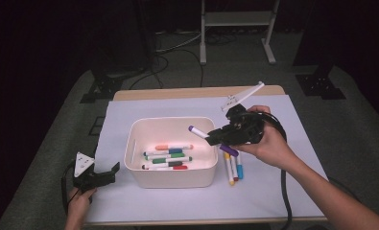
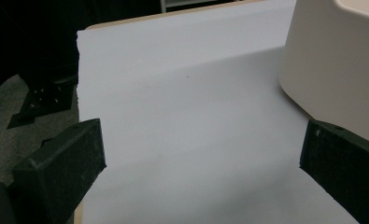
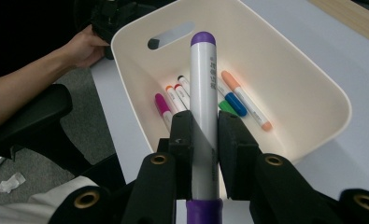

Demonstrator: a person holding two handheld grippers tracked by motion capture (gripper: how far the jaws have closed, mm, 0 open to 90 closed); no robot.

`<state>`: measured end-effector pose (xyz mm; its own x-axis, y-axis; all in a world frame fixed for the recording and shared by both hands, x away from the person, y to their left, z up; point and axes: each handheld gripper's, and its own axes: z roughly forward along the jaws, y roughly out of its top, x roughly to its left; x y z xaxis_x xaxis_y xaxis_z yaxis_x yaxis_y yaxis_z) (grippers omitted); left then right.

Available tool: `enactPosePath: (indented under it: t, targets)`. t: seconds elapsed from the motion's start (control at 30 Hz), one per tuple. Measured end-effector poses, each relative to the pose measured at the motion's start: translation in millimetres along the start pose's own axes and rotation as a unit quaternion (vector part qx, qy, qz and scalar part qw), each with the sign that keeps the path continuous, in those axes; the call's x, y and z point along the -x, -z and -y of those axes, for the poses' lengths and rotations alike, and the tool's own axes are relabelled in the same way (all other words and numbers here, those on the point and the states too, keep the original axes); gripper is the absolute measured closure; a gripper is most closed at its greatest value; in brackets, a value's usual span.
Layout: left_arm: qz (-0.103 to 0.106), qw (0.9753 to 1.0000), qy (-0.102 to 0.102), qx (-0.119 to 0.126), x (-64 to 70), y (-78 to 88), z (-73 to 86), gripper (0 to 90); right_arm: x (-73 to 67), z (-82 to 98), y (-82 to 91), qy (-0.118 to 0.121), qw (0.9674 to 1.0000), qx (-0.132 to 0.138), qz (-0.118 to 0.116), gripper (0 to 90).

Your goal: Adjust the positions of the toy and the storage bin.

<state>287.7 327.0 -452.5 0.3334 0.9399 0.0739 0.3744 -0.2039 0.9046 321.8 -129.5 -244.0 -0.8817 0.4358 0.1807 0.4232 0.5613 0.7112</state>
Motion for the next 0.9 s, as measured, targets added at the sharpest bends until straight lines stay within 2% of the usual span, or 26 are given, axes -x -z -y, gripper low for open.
enactPosePath:
  t: [0.07,0.37,0.63,0.9]
  targets:
    - [0.0,1.0,0.0,0.0,0.0,0.1,0.0,0.0,-4.1,-6.3,-4.4,0.005,0.9999,0.0,-0.01,75.6]
    - [0.001,1.0,0.001,0.001,-0.2,0.1,0.0,0.0,-13.2,-23.9,-22.5,0.021,0.9994,-0.01,-0.024,75.6]
    - [0.002,1.0,0.001,0.001,-0.4,0.2,0.1,0.0,-15.9,-33.3,-38.0,0.028,0.9987,-0.015,-0.041,75.6]
    - [0.002,1.0,0.001,0.001,-0.5,0.0,0.0,0.0,-19.3,-39.3,-53.0,0.04,0.9978,-0.024,-0.047,75.6]
